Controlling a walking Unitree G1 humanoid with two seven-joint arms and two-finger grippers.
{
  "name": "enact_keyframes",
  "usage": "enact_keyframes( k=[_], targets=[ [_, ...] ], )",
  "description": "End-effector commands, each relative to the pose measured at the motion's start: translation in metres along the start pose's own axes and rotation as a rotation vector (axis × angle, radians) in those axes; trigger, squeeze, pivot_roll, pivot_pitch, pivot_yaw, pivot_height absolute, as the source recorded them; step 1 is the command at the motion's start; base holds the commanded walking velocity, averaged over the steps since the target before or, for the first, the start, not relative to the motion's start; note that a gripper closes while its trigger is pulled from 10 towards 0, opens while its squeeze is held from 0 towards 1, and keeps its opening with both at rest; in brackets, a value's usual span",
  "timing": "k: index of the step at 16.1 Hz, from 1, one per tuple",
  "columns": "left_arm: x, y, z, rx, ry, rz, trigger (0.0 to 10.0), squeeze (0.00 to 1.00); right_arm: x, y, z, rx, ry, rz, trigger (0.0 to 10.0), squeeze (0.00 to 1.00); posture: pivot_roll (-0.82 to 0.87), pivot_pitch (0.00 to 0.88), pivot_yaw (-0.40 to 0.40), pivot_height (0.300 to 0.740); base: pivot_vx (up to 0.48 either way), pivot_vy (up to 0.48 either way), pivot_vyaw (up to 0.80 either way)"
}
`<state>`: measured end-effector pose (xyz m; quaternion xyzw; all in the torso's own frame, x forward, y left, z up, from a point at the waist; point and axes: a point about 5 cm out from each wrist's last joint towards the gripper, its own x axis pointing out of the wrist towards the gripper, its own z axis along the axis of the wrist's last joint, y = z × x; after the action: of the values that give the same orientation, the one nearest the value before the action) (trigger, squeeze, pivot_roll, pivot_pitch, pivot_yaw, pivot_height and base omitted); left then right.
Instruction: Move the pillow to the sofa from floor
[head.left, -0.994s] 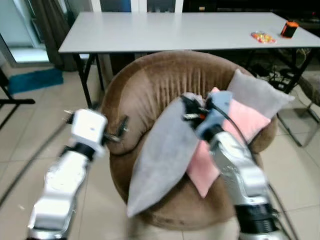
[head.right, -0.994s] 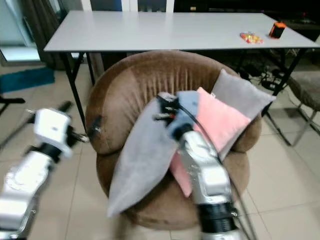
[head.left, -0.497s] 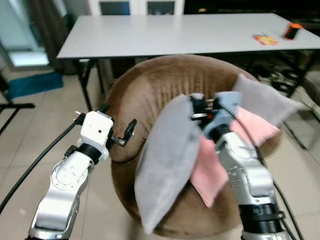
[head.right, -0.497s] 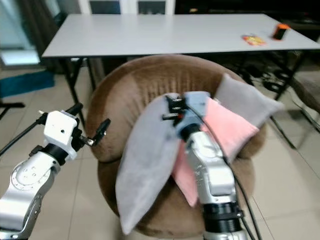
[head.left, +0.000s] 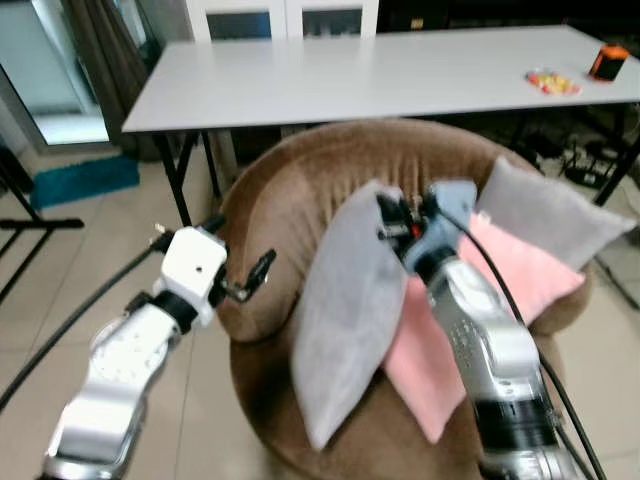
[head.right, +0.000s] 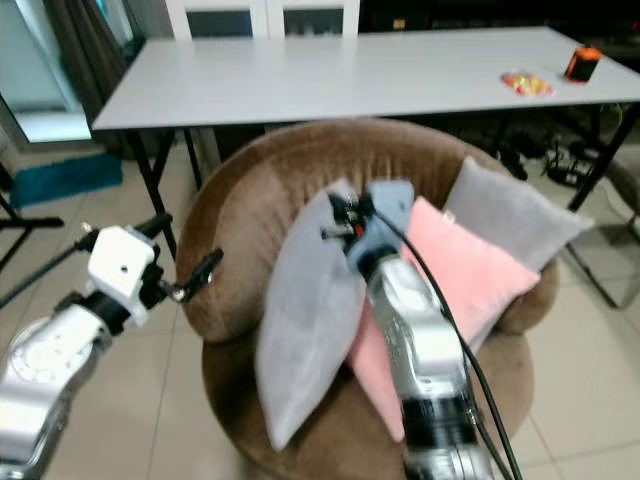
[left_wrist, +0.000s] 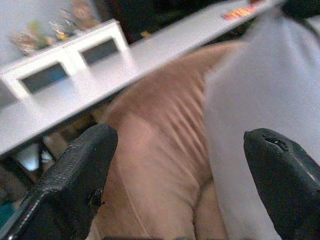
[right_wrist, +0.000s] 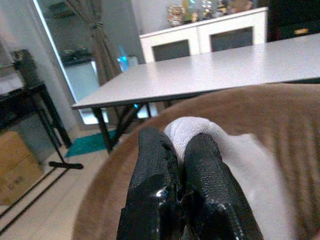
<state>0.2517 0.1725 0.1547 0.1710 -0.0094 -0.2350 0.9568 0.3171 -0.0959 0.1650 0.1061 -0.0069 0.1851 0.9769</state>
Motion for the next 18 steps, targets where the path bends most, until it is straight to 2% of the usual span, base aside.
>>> enact_keyframes(
  k=[1,3,5,9,11,14,16,18],
  targets=[
    [-0.003,-0.005,-0.002,-0.009,0.022,-0.068,10.0,0.00,0.009,0.006,0.014,0.004,-0.068,0.042,10.0,0.00,-0.05,0.000,0.030,0.740,0.000,0.000,0.00],
    [-0.007,-0.005,-0.006,-0.007,0.054,-0.135,10.0,0.00,0.020,0.008,0.017,0.014,-0.068,0.071,10.0,0.00,-0.04,0.000,0.031,0.740,0.000,0.000,0.00],
    [-0.011,-0.004,-0.010,-0.006,0.085,-0.194,10.0,0.00,0.036,0.020,0.021,0.012,-0.069,0.135,10.0,0.00,-0.04,0.000,0.029,0.740,0.000,0.000,0.00],
    [-0.016,-0.004,-0.010,-0.005,0.109,-0.246,10.0,0.00,0.059,0.031,0.022,0.030,-0.069,0.172,10.0,0.00,-0.03,0.000,0.026,0.740,0.000,0.000,0.00],
    [-0.020,-0.005,-0.012,-0.008,0.129,-0.286,10.0,0.00,0.072,0.018,0.023,0.018,-0.068,0.130,10.0,0.00,-0.03,0.000,0.025,0.740,0.000,0.000,0.00],
    [-0.022,-0.005,-0.012,-0.008,0.138,-0.297,10.0,0.00,0.075,-0.001,0.015,-0.042,-0.015,0.088,10.0,0.00,-0.02,0.000,0.025,0.740,0.000,0.000,0.00],
    [-0.021,-0.006,-0.012,-0.006,0.140,-0.303,10.0,0.00,0.068,-0.027,-0.001,-0.129,0.054,0.008,10.0,0.00,-0.02,0.000,0.022,0.740,0.000,0.000,0.00],
    [-0.020,-0.006,-0.012,-0.005,0.142,-0.309,10.0,0.00,0.052,-0.060,-0.023,-0.204,0.165,-0.107,10.0,0.00,-0.02,0.000,0.018,0.740,0.000,0.000,0.00]
  ],
)
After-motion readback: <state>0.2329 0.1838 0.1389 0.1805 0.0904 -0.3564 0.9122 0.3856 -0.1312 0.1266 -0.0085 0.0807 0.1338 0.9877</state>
